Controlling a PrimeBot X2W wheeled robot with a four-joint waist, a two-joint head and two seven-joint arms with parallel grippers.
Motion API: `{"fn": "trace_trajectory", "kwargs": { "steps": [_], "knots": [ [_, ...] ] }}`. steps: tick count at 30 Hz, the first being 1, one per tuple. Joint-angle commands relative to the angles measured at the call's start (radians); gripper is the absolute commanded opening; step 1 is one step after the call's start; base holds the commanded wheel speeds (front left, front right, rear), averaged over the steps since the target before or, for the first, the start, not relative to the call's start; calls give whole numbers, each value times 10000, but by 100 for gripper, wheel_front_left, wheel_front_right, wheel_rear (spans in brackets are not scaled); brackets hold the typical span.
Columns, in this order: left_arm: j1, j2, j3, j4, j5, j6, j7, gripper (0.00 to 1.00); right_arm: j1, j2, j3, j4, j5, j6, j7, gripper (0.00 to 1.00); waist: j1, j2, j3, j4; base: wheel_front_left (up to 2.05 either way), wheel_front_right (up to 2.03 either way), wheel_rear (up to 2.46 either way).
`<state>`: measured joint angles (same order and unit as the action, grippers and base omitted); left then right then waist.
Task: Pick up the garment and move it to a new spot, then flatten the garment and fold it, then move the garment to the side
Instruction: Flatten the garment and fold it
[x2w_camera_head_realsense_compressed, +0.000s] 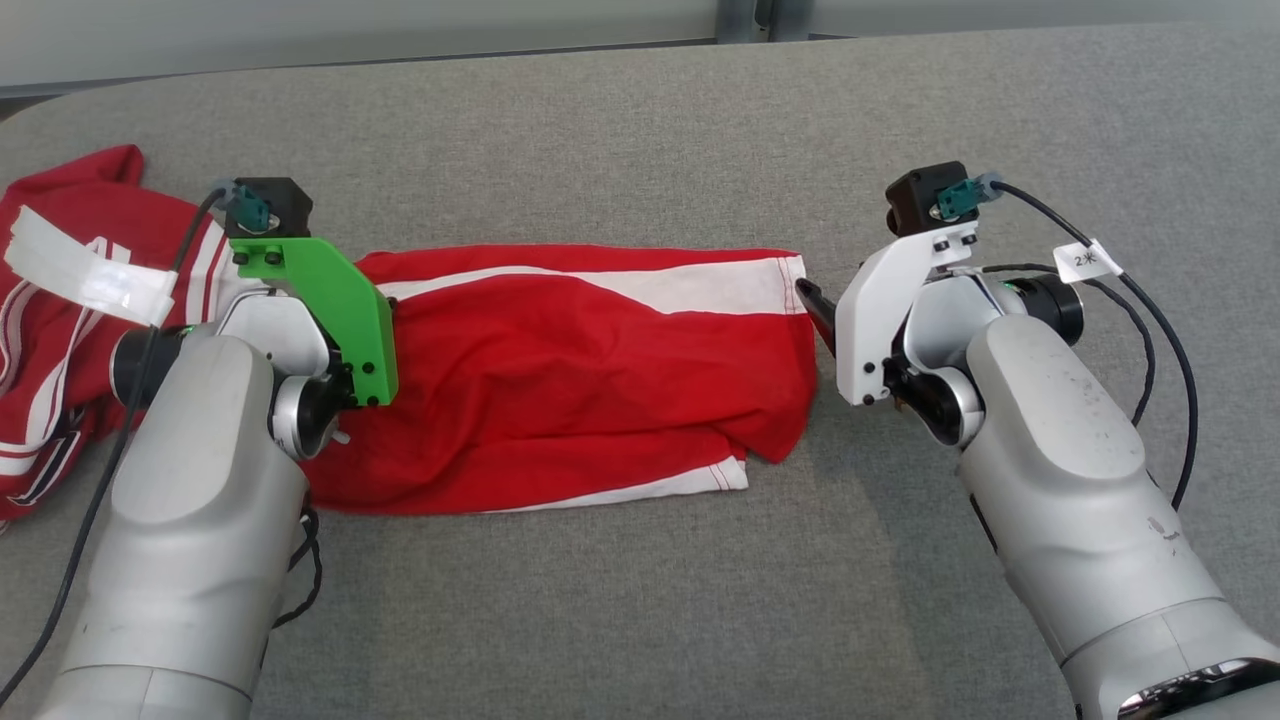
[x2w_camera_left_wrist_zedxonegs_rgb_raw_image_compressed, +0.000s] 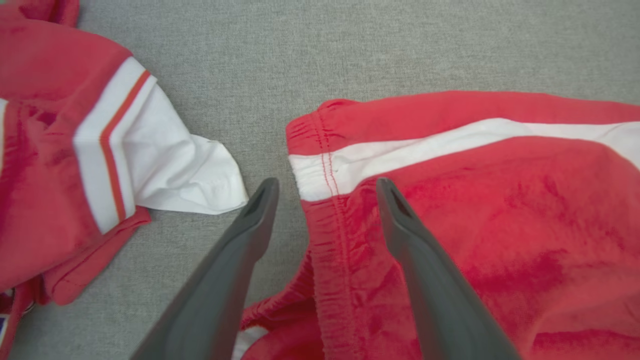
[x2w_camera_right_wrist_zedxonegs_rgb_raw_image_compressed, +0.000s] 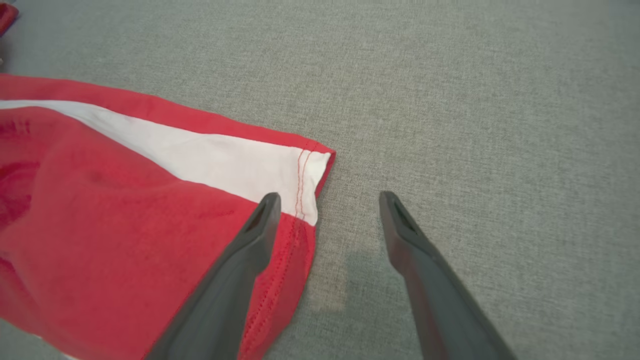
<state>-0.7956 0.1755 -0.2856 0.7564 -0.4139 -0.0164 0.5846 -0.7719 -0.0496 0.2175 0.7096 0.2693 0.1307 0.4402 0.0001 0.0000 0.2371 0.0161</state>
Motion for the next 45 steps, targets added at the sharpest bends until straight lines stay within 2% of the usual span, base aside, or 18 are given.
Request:
{"fn": "trace_trajectory", "kwargs": {
  "steps": [1,9,12,14,16,18,20,22,24,26,28,33,34,35,39,42,43,45],
  "knots": [
    [-238,121,41,68,25,19,-120,100,-225,-19,109,122,73,0,-121,100,-1,0,85,-57,0,0,0],
    [-555,141,-32,506,88,156,-196,100,-727,-19,533,641,338,0,-474,100,-1,0,440,-40,0,0,0],
    [-678,-4,-37,616,-24,158,-242,80,-930,-19,640,825,374,0,-642,100,-1,0,602,56,0,0,0],
    [-735,-44,-61,697,-53,135,-310,77,-992,-15,716,921,479,0,-706,100,-1,0,645,102,0,0,0],
    [-783,-60,-86,786,-70,100,-375,68,-1040,-18,789,1016,587,0,-719,96,-1,0,655,121,0,0,0],
    [-825,-45,-98,881,-66,94,-411,49,-1065,-28,802,1119,598,0,-743,86,-1,0,646,116,0,0,0],
    [-878,-53,-94,959,-102,113,-486,45,-1073,-21,816,1191,580,0,-756,87,-1,0,643,104,0,0,0],
    [-877,-68,-83,1025,-140,128,-496,45,-1017,-13,887,1207,660,0,-687,88,-1,0,633,90,0,0,0],
    [-913,-42,-76,1081,-160,135,-534,44,-944,-21,916,1216,636,0,-622,78,-1,0,618,63,0,0,0],
    [-976,-27,-72,1121,-200,126,-559,45,-890,-21,867,1193,540,0,-590,81,-1,0,600,47,0,0,0],
    [-1008,-24,-98,1150,-224,99,-580,49,-837,-15,816,1135,515,0,-590,80,-1,0,592,46,0,0,0],
    [-1040,-68,-128,1217,-305,50,-647,95,-727,-16,708,1028,446,0,-569,79,-1,0,600,84,0,0,0],
    [-1049,-92,-138,1227,-327,38,-657,100,-711,-16,694,1009,434,0,-558,75,-1,0,602,101,0,0,0],
    [-1057,-107,-144,1233,-342,37,-651,100,-700,-18,682,989,439,0,-547,73,-1,0,599,119,0,0,0],
    [-1070,-98,-192,1185,-388,18,-550,100,-607,-18,647,847,451,0,-447,75,-1,0,547,177,0,0,0],
    [-1051,-92,-245,1114,-436,13,-433,89,-463,-19,479,748,283,0,-344,71,-1,0,500,205,0,0,0],
    [-1038,-113,-258,1117,-467,11,-373,79,-443,-18,439,712,250,0,-315,69,-1,0,496,210,0,0,0],
    [-996,-133,-280,1097,-487,-5,-242,71,-368,-18,379,634,228,0,-270,67,-1,0,490,212,0,0,0]
  ]
}}
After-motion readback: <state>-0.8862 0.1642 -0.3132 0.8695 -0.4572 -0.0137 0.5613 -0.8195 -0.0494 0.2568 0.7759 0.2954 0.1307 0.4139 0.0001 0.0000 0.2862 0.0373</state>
